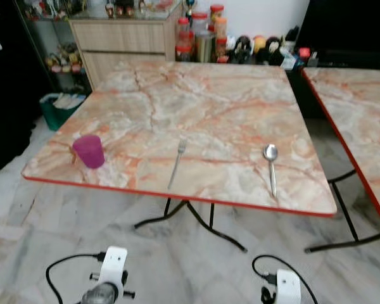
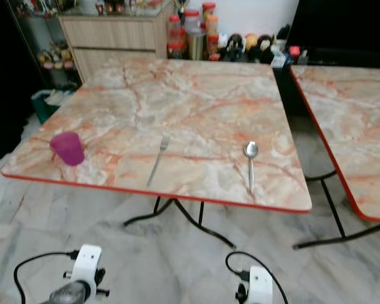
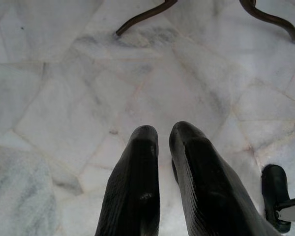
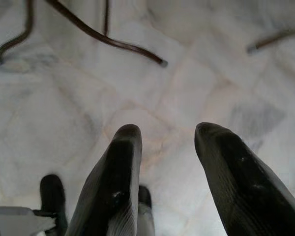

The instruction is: Setting the table

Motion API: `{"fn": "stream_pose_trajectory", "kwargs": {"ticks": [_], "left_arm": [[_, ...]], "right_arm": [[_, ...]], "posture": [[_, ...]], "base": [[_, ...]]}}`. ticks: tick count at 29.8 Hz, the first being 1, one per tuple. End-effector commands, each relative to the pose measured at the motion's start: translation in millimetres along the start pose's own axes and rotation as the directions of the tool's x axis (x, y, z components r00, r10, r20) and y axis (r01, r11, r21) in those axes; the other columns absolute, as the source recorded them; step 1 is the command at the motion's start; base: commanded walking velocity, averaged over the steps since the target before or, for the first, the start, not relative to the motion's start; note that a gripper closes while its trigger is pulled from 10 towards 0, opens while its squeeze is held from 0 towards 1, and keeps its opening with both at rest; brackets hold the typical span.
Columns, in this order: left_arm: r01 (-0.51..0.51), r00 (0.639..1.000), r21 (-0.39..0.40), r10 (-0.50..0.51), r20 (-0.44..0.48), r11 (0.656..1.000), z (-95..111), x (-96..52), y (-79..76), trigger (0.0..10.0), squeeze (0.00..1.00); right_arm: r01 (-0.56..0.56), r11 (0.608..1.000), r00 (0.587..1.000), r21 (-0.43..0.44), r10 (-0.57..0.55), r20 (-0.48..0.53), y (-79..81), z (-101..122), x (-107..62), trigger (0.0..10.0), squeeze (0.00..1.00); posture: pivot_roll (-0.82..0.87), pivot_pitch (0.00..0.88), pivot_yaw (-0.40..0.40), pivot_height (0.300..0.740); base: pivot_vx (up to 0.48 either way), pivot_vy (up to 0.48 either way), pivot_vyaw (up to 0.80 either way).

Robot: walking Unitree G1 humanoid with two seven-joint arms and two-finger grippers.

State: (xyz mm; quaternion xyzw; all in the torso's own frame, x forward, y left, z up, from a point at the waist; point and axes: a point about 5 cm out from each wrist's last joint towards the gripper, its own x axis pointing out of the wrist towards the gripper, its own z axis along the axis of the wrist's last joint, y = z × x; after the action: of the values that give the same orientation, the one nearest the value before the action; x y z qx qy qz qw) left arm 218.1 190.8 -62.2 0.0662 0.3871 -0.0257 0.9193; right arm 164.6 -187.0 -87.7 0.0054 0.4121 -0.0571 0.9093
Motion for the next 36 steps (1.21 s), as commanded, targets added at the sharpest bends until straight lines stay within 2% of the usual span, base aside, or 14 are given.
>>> {"fn": "stream_pose_trajectory", "kwargs": {"ticks": [1, 6, 8, 12, 15, 20, 24, 27, 28, 30, 31, 32, 33, 36], "left_arm": [[-0.005, 1.0, 0.022, 0.005, -0.028, 1.0, -6.3, -1.4, 1.9, 10.0, 0.0], [-0.003, 0.999, 0.023, 0.003, -0.032, 1.0, -8.2, -1.8, 1.0, 10.0, 0.0], [0.0, 0.999, 0.022, 0.0, -0.033, 1.0, -9.1, -2.1, 0.5, 10.0, 0.0], [0.001, 0.999, 0.023, 0.0, -0.033, 1.0, -9.2, -2.1, 0.4, 10.0, 0.0], [0.004, 0.999, 0.025, -0.003, -0.04, 1.0, -11.2, -2.5, -1.0, 10.0, 0.0], [0.005, 0.999, 0.027, -0.003, -0.047, 1.0, -13.3, -3.0, -1.1, 10.0, 0.0], [0.004, 0.999, 0.027, -0.002, -0.05, 1.0, -14.3, -3.3, -0.9, 10.0, 0.0], [0.003, 0.999, 0.028, -0.002, -0.049, 1.0, -14.0, -3.2, -1.0, 10.0, 0.0], [0.005, 0.999, 0.027, -0.004, -0.044, 1.0, -12.4, -2.7, -1.8, 10.0, 0.0], [0.006, 0.999, 0.027, -0.005, -0.042, 1.0, -11.8, -2.5, -2.2, 10.0, 0.0], [0.007, 0.999, 0.024, -0.006, -0.034, 1.0, -9.8, -2.0, -3.2, 10.0, 0.0], [0.007, 0.999, 0.024, -0.006, -0.034, 1.0, -9.8, -2.0, -3.2, 10.0, 0.0], [0.007, 1.0, 0.024, -0.006, -0.03, 1.0, -8.4, -1.6, -3.7, 10.0, 0.0], [0.005, 1.0, 0.021, -0.004, -0.024, 1.0, -6.9, -1.2, -4.0, 10.0, 0.0]], "right_arm": [[-0.003, 1.0, 0.999, -0.024, 0.004, 0.036, -2.7, 0.3, -1.8, 10.0, 0.0], [0.005, 1.0, 0.996, -0.027, -0.002, 0.091, -9.3, -1.9, -6.2, 10.0, 0.0], [0.019, 1.0, 0.987, -0.021, -0.015, 0.159, -15.7, -0.9, -10.7, 10.0, 0.0], [0.019, 1.0, 0.987, -0.022, -0.015, 0.162, -15.8, -1.1, -11.1, 10.0, 0.0], [0.019, 0.998, 0.958, -0.064, 0.0, 0.288, -17.8, 4.4, -20.2, 10.0, 0.0], [0.015, 0.995, 0.937, -0.101, 0.021, 0.35, -16.2, 4.6, -28.1, 10.0, 0.0], [0.036, 0.995, 0.911, -0.095, 0.006, 0.413, -20.2, 9.6, -35.8, 10.0, 0.0], [0.051, 0.993, 0.881, -0.107, 0.005, 0.472, -20.2, 24.6, -38.4, 10.0, 0.0], [0.06, 0.994, 0.854, -0.094, -0.002, 0.52, -19.2, 41.4, -37.5, 10.0, 0.0], [0.062, 0.994, 0.844, -0.091, -0.003, 0.536, -18.8, 47.6, -37.3, 10.0, 0.0], [0.065, 0.995, 0.816, -0.082, -0.006, 0.578, -16.5, 65.9, -35.6, 10.0, 0.0], [0.065, 0.995, 0.816, -0.082, -0.006, 0.578, -16.5, 65.9, -35.6, 10.0, 0.0], [0.06, 0.995, 0.794, -0.079, 0.001, 0.608, -13.4, 81.0, -33.8, 10.0, 0.0], [0.058, 0.996, 0.764, -0.075, 0.004, 0.645, -9.3, 104.3, -30.3, 10.0, 0.0]], "posture": [[0.04, 0.0, -0.008, 0.736], [0.03, 0.0, -0.005, 0.736], [0.01, 0.0, -0.004, 0.736], [0.01, 0.0, -0.004, 0.736], [0.0, 0.0, -0.005, 0.736], [-0.01, 0.0, -0.003, 0.736], [-0.01, 0.0, -0.002, 0.736], [-0.01, 0.0, 0.002, 0.736], [-0.02, 0.0, 0.005, 0.736], [-0.02, 0.0, 0.004, 0.736], [-0.02, 0.0, 0.004, 0.736], [-0.02, 0.0, 0.004, 0.736], [-0.02, 0.0, 0.004, 0.736], [-0.01, 0.0, 0.002, 0.736]], "base": [[0.0, 0.0, 0.0], [0.0, 0.0, 0.0], [0.0, 0.0, 0.0], [0.0, 0.0, 0.0], [0.0, 0.0, 0.0], [0.0, 0.0, 0.0], [0.0, 0.0, 0.0], [0.0, 0.0, 0.0], [0.0, 0.0, 0.0], [0.0, 0.0, 0.0], [0.0, 0.0, 0.0], [0.0, 0.0, 0.0], [0.0, 0.0, 0.0], [0.0, 0.0, 0.0]]}}
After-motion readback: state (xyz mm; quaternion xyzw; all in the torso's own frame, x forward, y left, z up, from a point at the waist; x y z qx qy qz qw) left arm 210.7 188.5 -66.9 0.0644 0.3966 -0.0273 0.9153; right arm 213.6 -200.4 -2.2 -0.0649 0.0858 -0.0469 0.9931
